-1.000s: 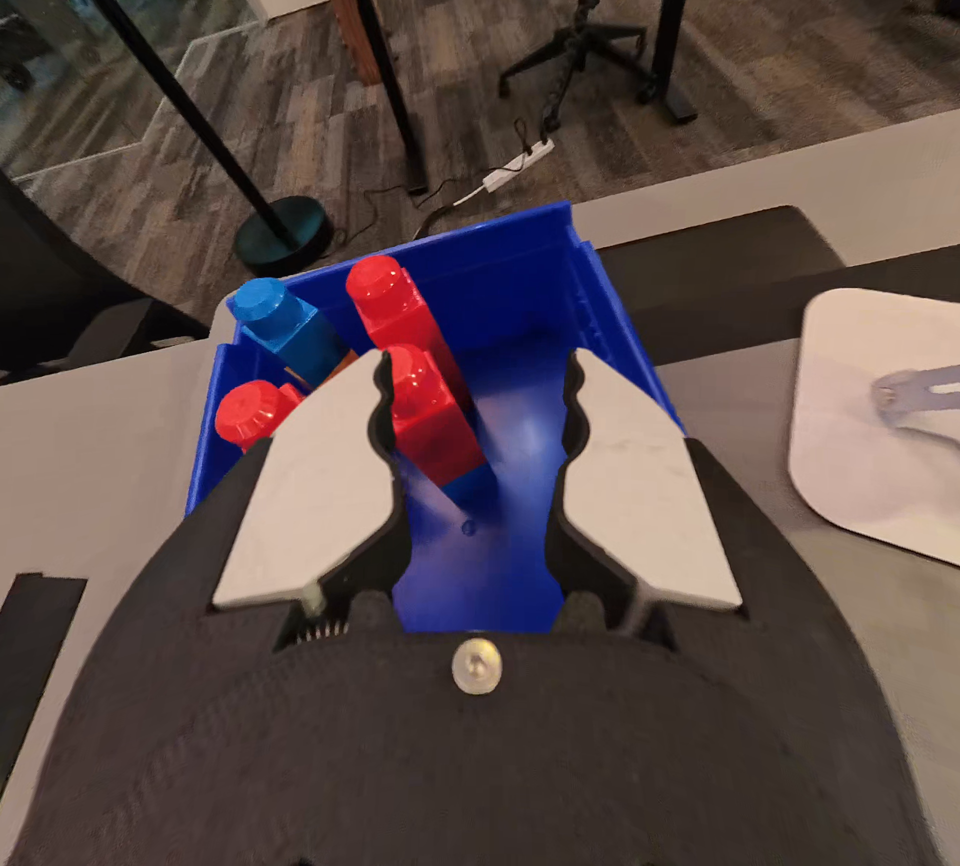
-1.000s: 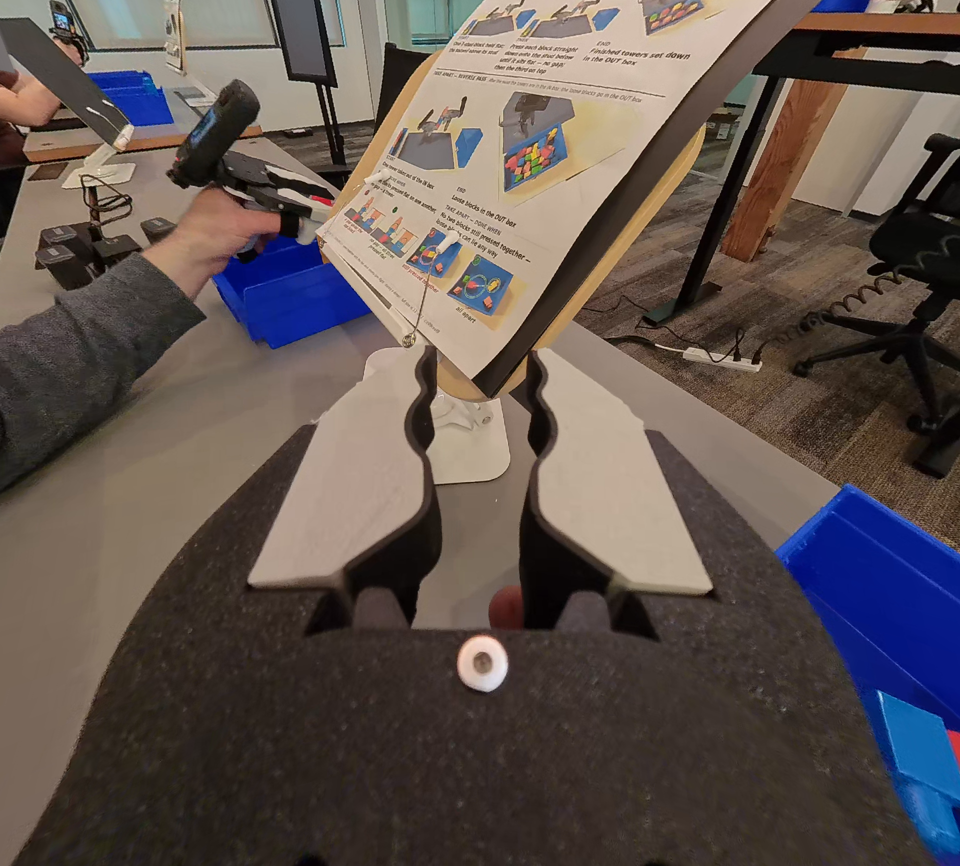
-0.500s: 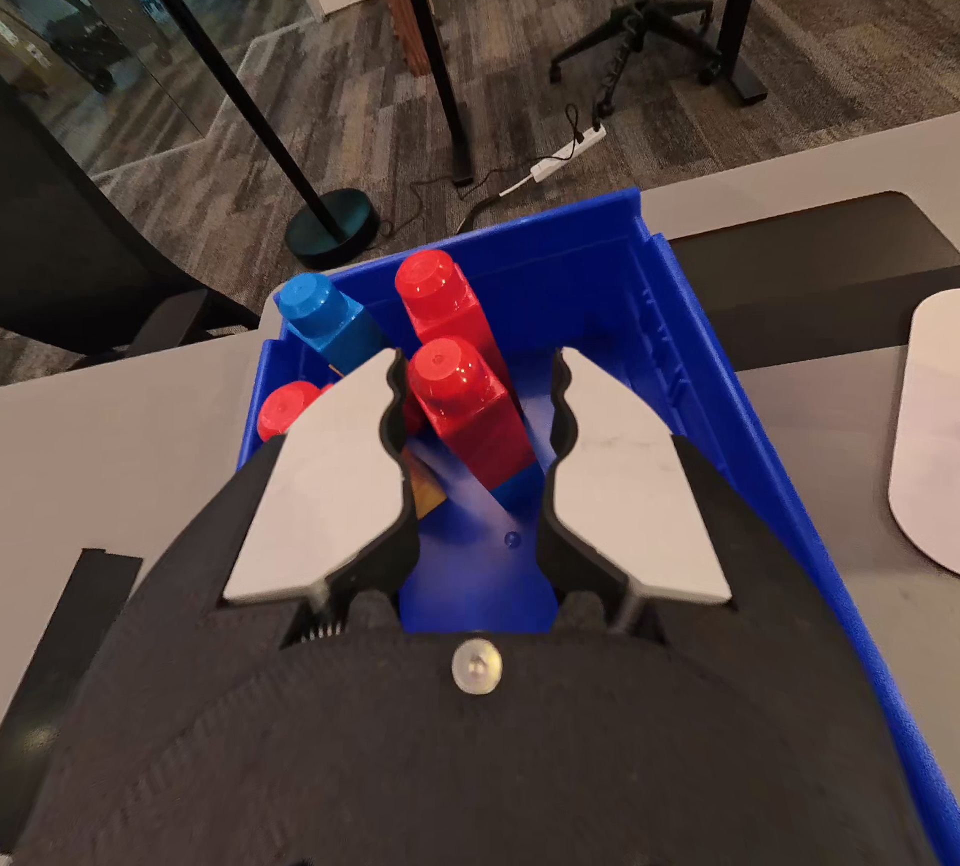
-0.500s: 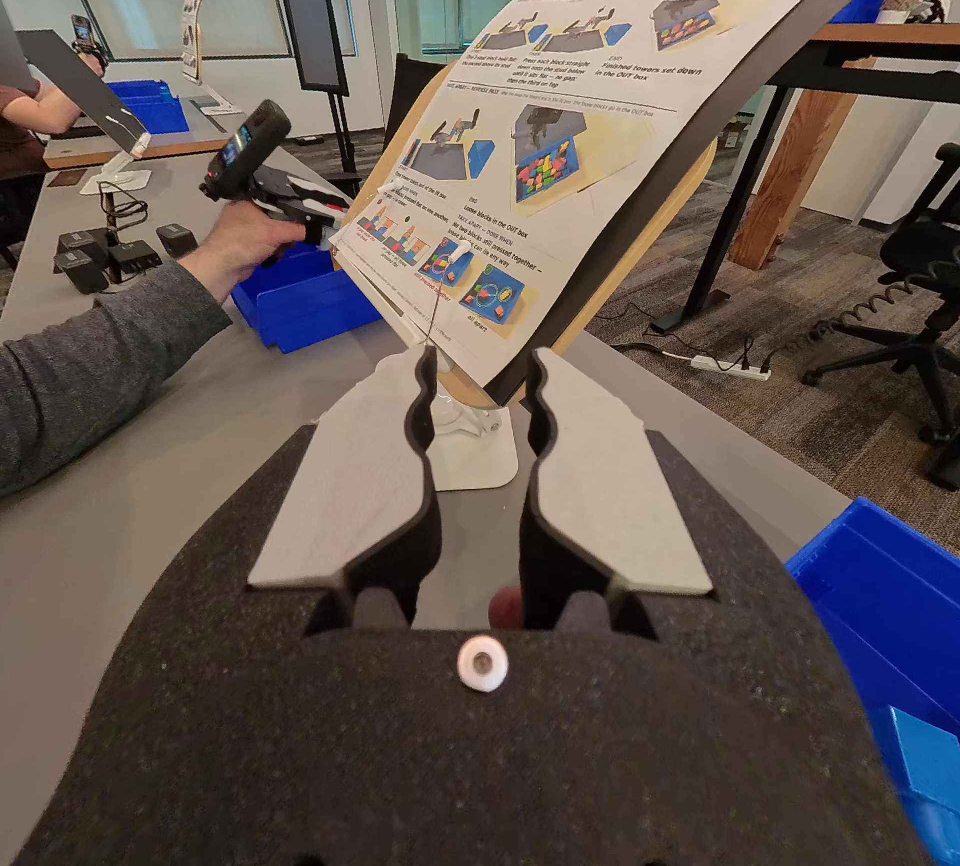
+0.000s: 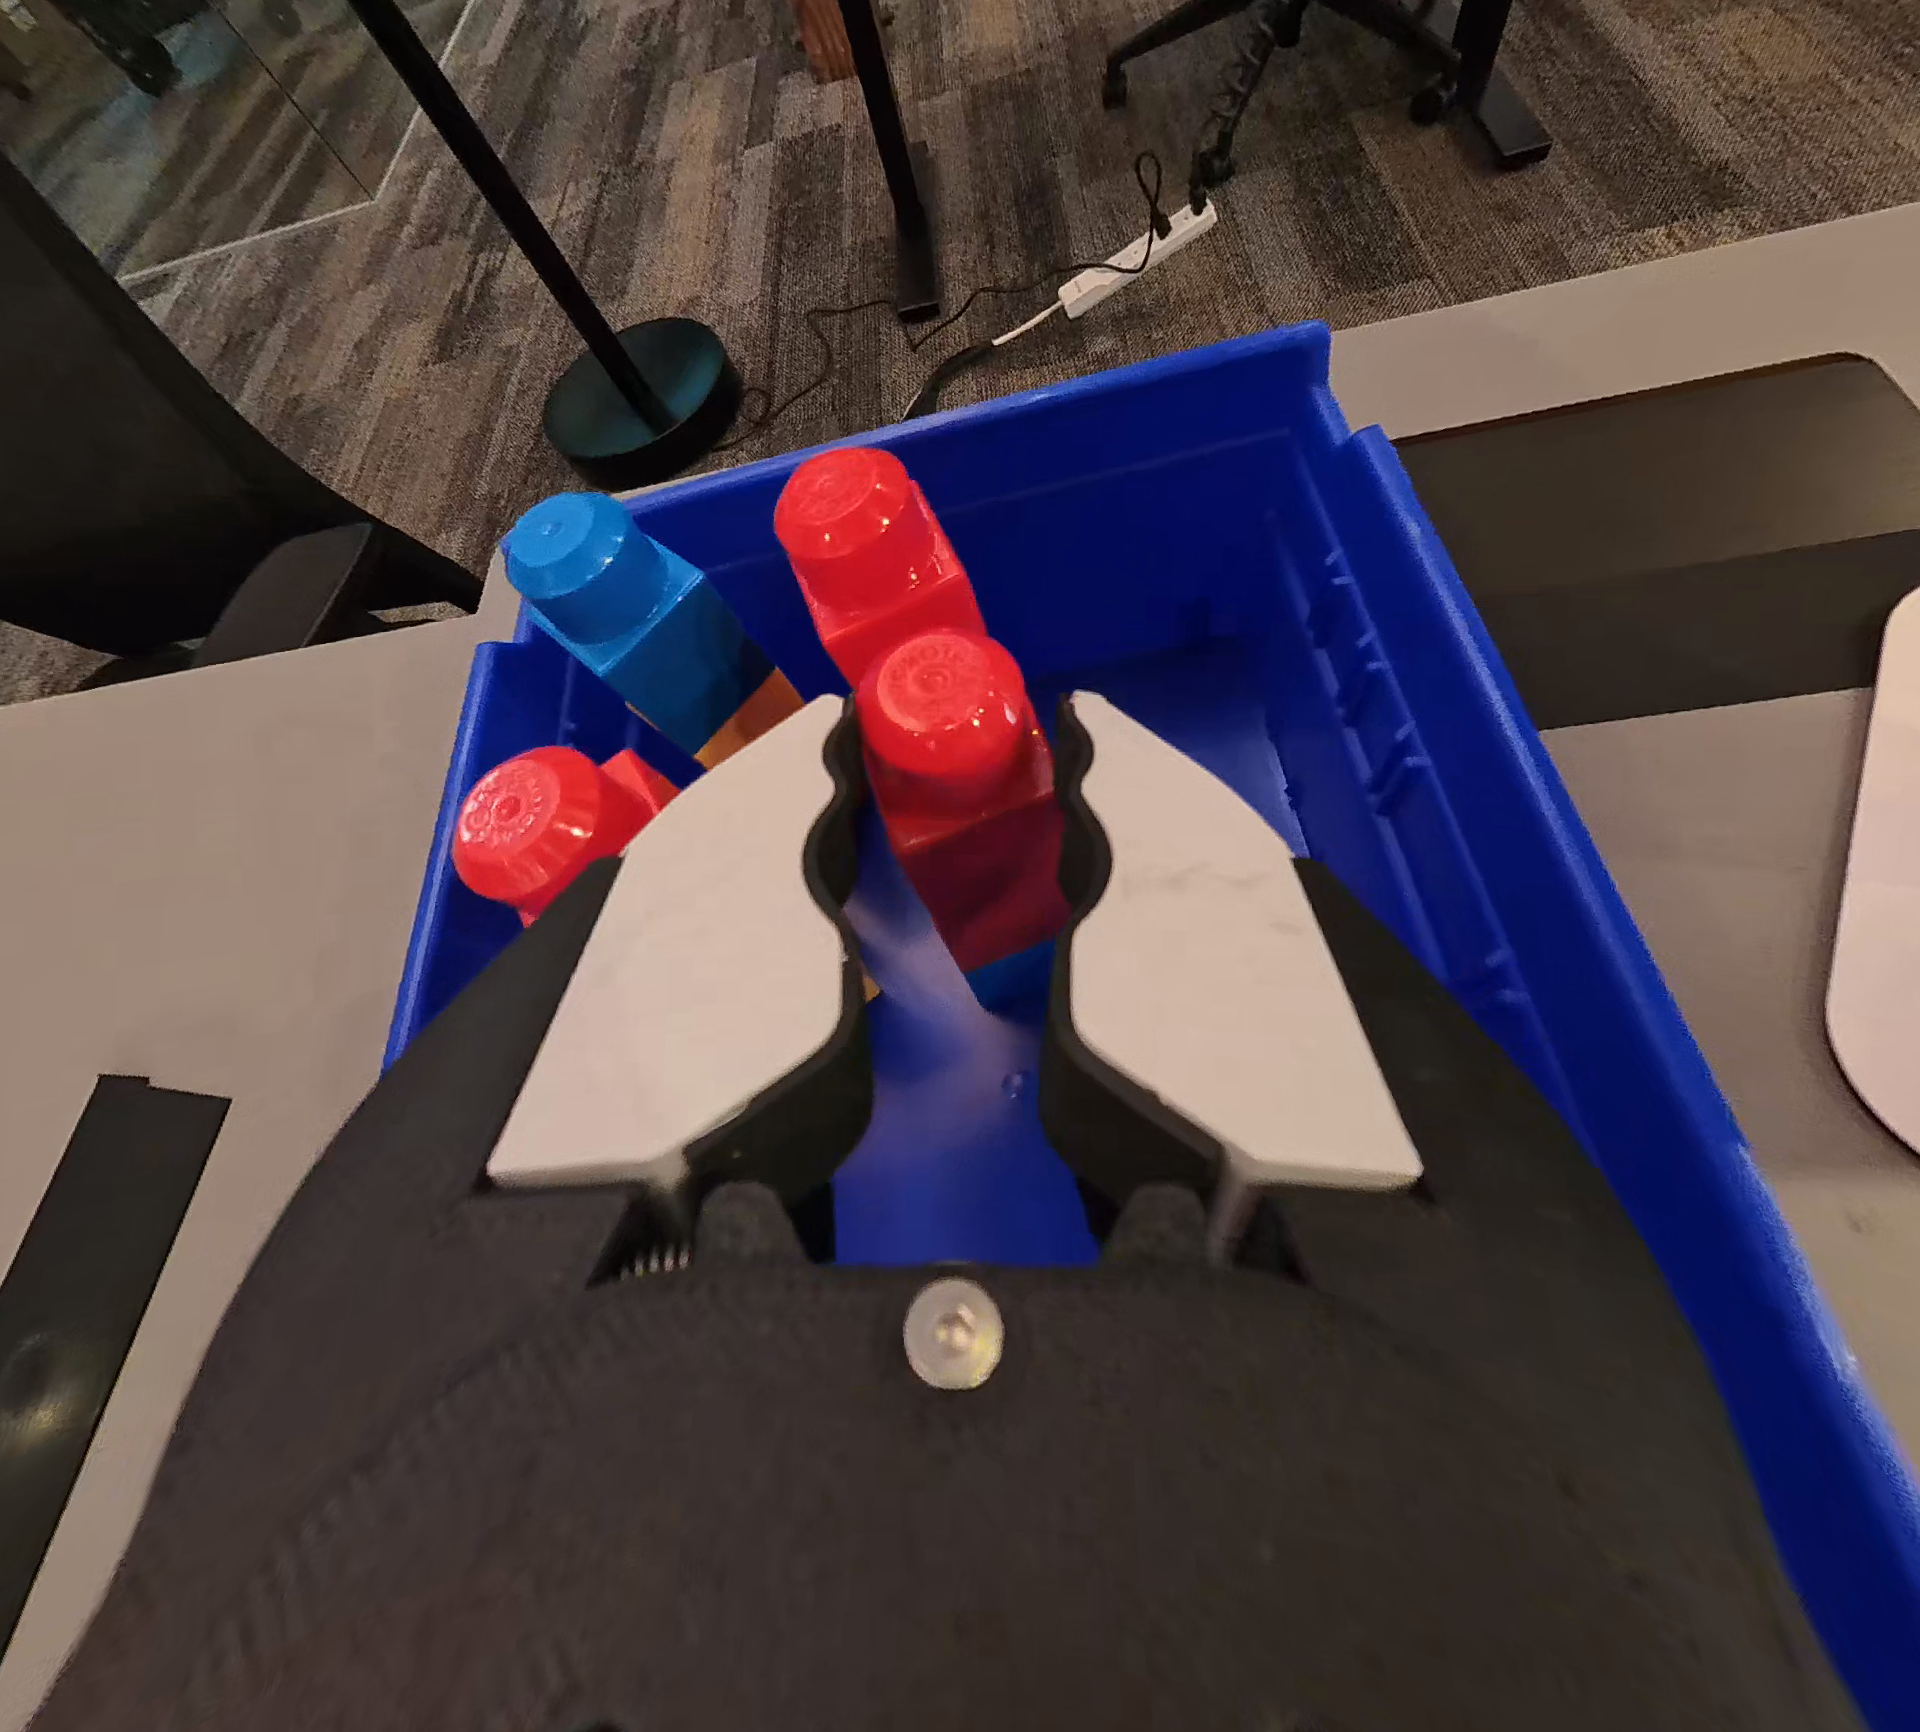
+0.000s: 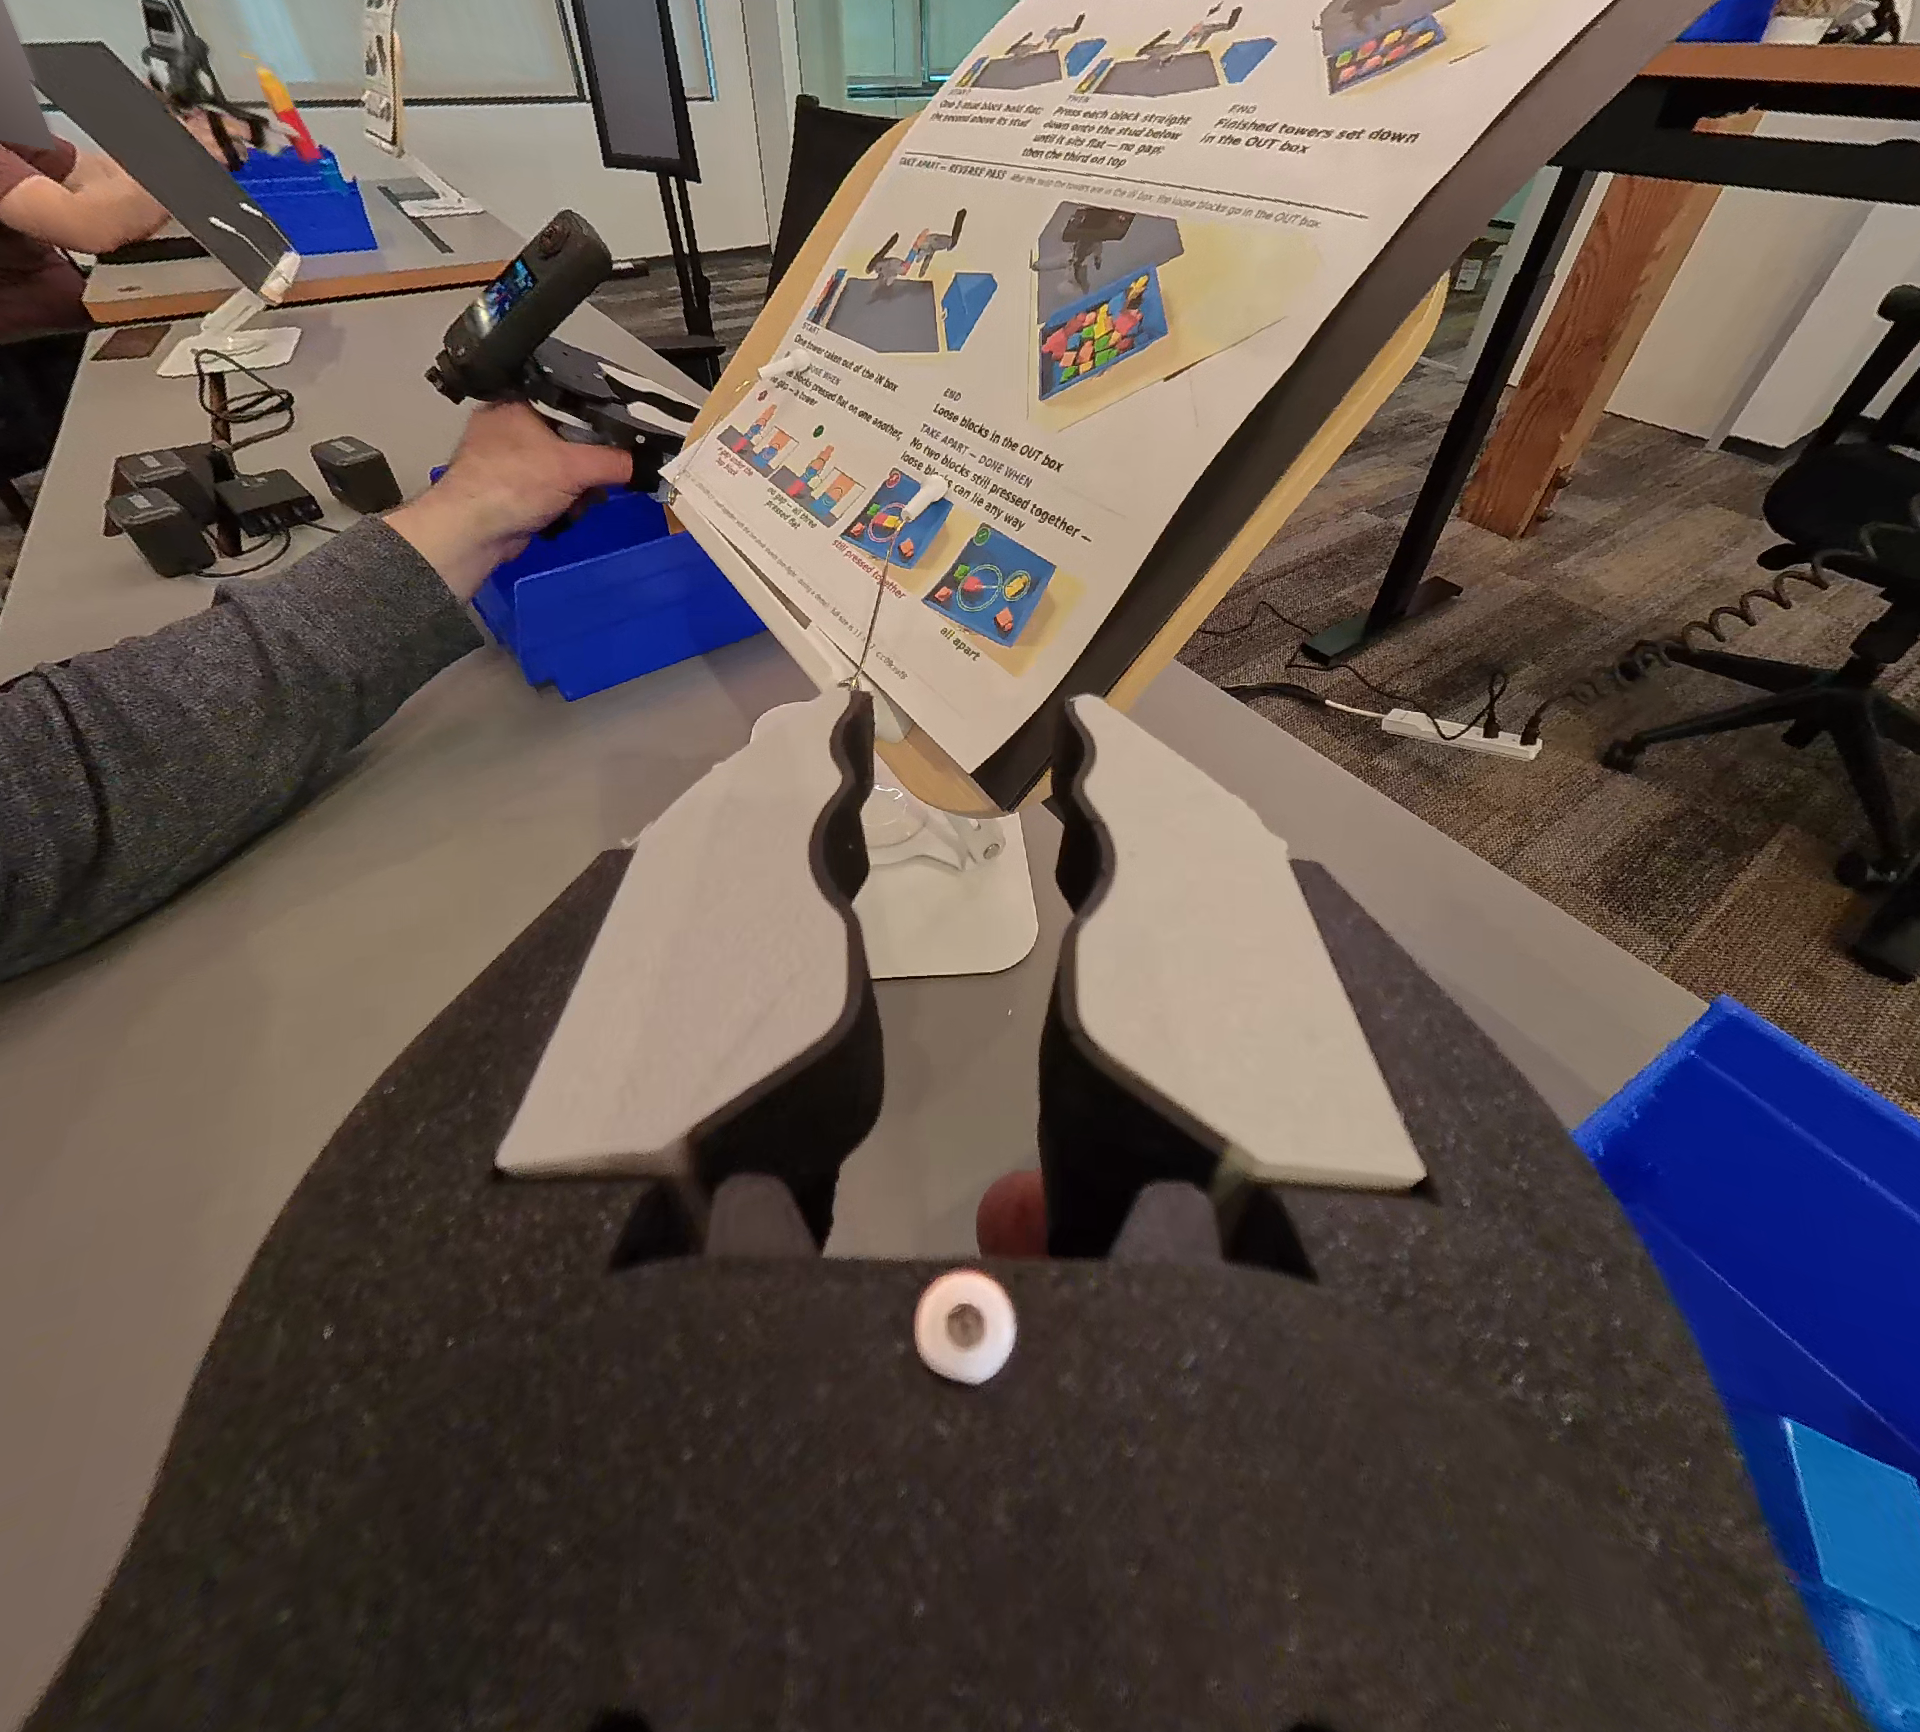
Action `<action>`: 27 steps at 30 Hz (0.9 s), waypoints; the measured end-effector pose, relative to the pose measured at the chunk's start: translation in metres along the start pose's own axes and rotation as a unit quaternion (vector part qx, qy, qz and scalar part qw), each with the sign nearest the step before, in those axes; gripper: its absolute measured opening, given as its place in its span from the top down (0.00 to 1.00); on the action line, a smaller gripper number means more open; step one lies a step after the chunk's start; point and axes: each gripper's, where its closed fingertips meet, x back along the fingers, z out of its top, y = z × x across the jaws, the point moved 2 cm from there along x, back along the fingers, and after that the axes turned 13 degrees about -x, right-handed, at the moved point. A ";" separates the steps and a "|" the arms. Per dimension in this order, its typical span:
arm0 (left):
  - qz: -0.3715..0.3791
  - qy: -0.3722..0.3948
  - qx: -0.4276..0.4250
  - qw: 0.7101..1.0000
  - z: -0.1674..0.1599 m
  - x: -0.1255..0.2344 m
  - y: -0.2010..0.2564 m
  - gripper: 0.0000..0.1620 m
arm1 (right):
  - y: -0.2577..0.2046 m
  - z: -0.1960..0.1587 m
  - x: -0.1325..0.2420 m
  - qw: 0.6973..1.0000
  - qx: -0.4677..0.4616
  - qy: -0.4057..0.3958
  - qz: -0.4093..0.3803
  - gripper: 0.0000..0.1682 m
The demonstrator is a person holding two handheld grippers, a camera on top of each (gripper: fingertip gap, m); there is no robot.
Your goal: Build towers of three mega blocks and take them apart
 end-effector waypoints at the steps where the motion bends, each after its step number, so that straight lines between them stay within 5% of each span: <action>1: -0.001 0.004 0.003 1.000 0.000 0.000 0.000 0.79 | 0.000 0.000 0.000 1.000 0.000 0.000 0.000 0.81; 17: -0.036 0.044 -0.015 0.998 0.025 0.032 0.003 0.82 | -0.009 0.004 0.002 1.000 0.010 0.004 0.010 0.81; 27: -0.054 0.117 -0.046 0.991 0.081 0.108 0.007 0.83 | -0.042 0.010 -0.001 0.997 0.042 0.011 0.064 0.80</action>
